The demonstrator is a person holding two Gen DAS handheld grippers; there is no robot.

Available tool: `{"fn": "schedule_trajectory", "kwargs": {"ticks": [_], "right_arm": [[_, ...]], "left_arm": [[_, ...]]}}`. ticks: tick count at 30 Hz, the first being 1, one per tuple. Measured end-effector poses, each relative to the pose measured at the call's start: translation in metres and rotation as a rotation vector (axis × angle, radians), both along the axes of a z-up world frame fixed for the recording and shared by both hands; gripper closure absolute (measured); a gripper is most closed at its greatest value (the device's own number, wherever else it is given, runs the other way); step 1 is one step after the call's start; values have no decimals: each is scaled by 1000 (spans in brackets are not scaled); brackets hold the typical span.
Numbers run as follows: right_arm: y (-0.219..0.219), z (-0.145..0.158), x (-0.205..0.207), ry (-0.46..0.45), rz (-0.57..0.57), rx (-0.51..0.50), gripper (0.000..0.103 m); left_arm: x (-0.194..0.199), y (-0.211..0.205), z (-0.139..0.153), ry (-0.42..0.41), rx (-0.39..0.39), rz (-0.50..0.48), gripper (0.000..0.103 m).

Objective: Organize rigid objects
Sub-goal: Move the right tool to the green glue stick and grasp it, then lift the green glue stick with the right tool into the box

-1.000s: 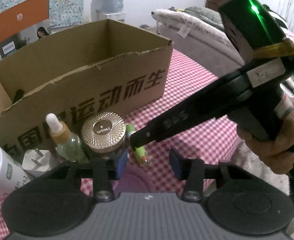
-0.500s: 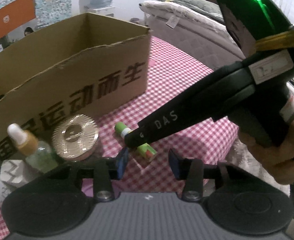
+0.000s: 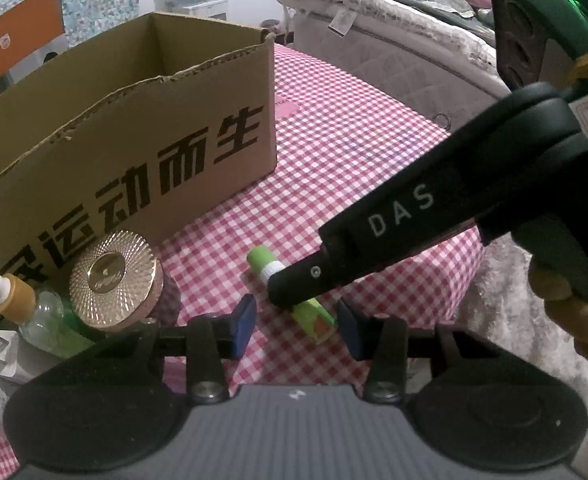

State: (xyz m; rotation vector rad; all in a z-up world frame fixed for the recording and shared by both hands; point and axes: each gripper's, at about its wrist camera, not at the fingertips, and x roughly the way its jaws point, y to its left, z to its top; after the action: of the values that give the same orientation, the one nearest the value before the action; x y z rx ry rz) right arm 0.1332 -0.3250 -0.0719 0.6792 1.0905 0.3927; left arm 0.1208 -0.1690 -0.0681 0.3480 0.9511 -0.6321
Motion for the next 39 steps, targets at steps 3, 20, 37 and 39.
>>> {"fn": "schedule_trajectory", "kwargs": {"ticks": [3,20,37,39], "right_arm": [[-3,5,-1,-5,13,0,89],[19,46,-19,-116,9,-44,89],[93,150,63,-369,167,-40,89],[106,147,92,-329,189,-26,89]], "left_arm": [[0,-5,0,6,-6,-3,66],[-18,13,45,-75,-108,13,65],[36,85,133,-267,-96,172,66],[59,97,131,-223,-73,194,65]]}}
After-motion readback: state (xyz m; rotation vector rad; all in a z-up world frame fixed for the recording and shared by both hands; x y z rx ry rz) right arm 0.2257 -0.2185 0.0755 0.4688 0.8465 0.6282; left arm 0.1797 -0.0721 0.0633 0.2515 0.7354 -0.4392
